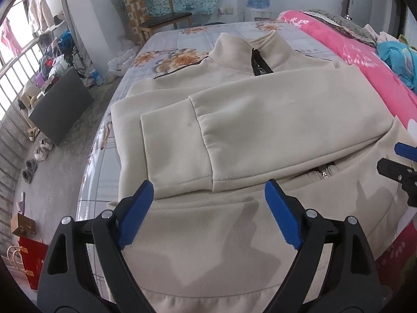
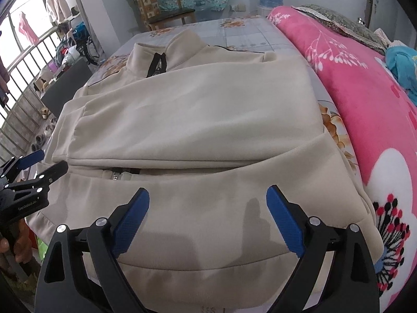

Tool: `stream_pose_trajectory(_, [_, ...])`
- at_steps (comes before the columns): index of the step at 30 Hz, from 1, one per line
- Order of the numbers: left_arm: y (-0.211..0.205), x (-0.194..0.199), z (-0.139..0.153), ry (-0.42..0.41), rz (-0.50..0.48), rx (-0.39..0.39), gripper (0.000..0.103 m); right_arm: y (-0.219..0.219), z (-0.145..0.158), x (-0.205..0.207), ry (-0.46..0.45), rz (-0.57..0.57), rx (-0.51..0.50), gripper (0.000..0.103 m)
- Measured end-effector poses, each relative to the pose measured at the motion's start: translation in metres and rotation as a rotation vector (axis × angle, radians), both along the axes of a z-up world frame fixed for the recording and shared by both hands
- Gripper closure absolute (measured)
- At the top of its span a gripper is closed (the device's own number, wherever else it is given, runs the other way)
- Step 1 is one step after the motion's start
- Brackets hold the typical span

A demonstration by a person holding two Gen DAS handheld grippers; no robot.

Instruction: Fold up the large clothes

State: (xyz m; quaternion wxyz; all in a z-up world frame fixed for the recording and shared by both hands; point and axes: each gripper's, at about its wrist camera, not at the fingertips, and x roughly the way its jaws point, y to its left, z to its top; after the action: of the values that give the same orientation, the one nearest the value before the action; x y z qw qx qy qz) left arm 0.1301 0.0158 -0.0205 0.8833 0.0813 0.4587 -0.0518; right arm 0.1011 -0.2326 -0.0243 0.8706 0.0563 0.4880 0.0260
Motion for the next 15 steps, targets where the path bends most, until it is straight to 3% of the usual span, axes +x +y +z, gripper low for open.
stream_pose_trajectory(15, [-0.005, 0.015, -0.017, 0.048, 0.018, 0.021, 0.02, 0.003, 0.0, 0.007, 0.004, 0.01, 0.006, 0.014])
